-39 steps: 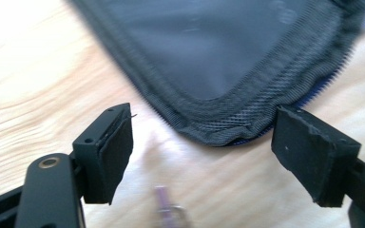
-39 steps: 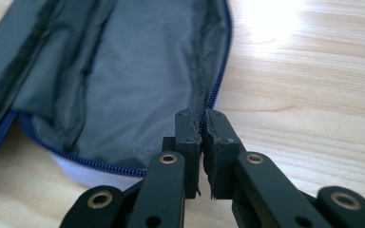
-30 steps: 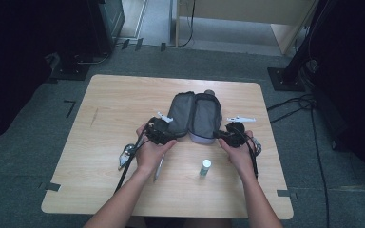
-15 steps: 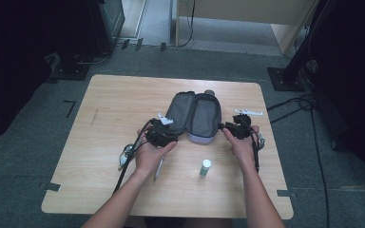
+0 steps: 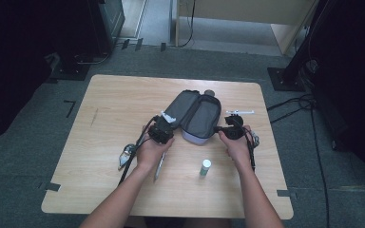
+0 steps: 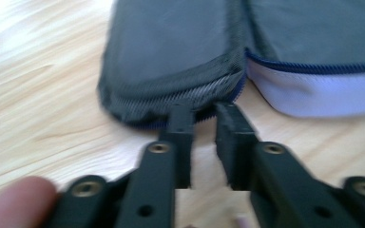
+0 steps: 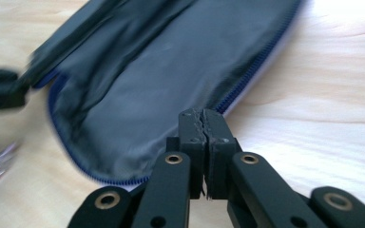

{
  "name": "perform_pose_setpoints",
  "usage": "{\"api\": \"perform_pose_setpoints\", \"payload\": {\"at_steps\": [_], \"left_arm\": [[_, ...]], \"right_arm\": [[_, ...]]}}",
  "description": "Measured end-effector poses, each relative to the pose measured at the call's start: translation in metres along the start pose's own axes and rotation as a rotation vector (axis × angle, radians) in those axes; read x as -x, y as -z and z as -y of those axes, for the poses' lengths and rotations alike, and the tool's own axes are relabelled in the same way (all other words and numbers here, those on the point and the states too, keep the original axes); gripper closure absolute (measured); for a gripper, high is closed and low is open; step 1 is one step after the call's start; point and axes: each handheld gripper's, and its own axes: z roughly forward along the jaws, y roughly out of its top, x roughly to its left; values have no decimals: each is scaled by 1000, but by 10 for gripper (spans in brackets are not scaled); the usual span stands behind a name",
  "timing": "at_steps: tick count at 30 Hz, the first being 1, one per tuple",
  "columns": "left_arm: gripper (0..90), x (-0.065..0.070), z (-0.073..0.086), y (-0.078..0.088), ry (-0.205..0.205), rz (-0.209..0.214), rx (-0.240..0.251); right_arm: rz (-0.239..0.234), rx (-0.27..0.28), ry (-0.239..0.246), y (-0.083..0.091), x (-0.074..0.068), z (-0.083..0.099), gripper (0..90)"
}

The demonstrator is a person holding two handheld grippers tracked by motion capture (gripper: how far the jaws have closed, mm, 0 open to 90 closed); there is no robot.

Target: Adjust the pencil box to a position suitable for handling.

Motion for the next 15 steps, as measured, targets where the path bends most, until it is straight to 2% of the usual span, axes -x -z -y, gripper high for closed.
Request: {"api": "perform_pose_setpoints", "payload": {"at_steps": [2, 3, 4, 6, 9, 11, 14, 15], "left_arm": [[891, -13, -1, 3, 49, -10, 11], [883, -19, -1, 5, 73, -24, 19], [856, -24, -1, 6, 92, -34, 26], [778, -34, -1, 9, 133, -12, 32], [648, -36, 1, 14, 172, 43, 54], [590, -30, 3, 16, 169, 66, 60], [576, -21, 5, 17, 165, 111, 60], [598, -18, 5, 17, 158, 125, 55]], "right_arm": [[-95, -14, 68, -1, -6, 2, 778], [-115, -20, 102, 1, -7, 2, 755], [-113, -16, 117, 3, -7, 2, 737], [-120, 15, 106, 9, -3, 0, 706], [-58, 69, 64, 14, 7, -6, 662], [-9, 95, 38, 13, 12, -10, 640], [69, 95, 18, 8, 15, -14, 642], [85, 87, 8, 6, 14, -15, 649]]}}
